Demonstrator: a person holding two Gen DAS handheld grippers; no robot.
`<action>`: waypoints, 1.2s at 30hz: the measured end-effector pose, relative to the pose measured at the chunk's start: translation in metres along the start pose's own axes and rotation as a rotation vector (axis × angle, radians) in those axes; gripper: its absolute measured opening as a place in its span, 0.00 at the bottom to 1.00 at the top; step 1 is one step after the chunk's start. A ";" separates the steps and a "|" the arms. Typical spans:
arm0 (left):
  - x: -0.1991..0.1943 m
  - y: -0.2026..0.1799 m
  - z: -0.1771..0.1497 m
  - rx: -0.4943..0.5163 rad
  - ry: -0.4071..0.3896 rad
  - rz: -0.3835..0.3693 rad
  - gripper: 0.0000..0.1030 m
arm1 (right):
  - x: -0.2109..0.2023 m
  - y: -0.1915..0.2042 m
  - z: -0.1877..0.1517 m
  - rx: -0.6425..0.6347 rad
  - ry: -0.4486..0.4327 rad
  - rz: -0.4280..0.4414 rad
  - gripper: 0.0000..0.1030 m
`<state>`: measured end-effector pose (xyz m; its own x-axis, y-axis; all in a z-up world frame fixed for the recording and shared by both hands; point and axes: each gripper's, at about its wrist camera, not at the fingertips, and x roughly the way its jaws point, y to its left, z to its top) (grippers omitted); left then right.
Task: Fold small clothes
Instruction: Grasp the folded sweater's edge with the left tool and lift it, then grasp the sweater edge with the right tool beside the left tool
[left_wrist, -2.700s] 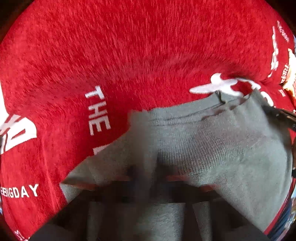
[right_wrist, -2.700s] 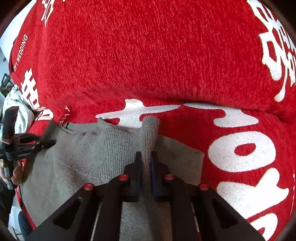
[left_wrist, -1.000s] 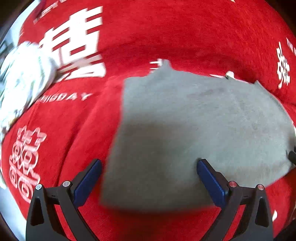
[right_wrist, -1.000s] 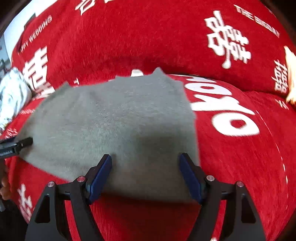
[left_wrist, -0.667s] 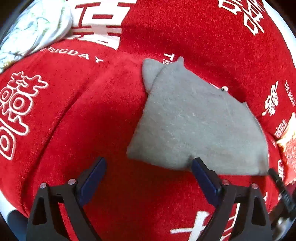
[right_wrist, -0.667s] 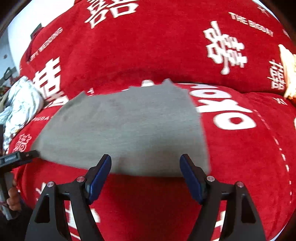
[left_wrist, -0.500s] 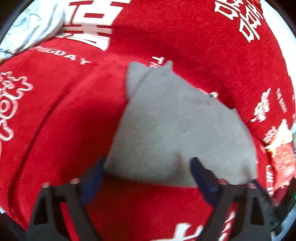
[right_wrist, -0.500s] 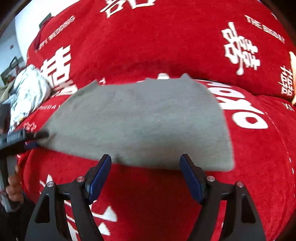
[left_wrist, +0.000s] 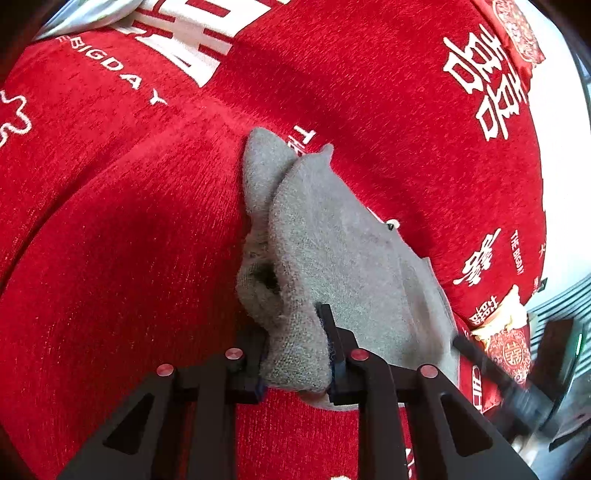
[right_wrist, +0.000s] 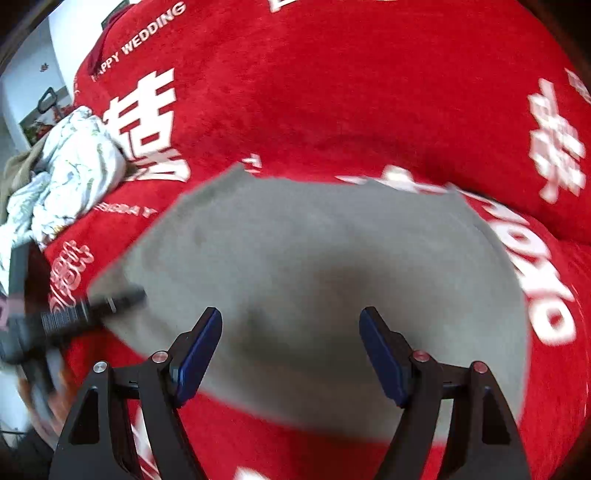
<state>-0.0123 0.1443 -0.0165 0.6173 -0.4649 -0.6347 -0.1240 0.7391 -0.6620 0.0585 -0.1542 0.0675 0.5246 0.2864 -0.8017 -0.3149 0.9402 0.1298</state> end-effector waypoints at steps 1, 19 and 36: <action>0.000 -0.001 -0.001 0.013 -0.005 -0.002 0.23 | 0.013 0.011 0.018 -0.007 0.019 0.018 0.78; -0.003 0.010 0.002 0.015 -0.006 -0.079 0.23 | 0.199 0.181 0.100 -0.361 0.288 -0.219 0.32; -0.010 -0.001 -0.002 0.040 -0.050 -0.119 0.58 | 0.127 0.100 0.115 -0.036 0.108 0.145 0.21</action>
<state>-0.0197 0.1472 -0.0106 0.6640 -0.5265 -0.5310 -0.0167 0.6995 -0.7145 0.1847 -0.0023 0.0454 0.3846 0.3954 -0.8341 -0.4106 0.8826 0.2291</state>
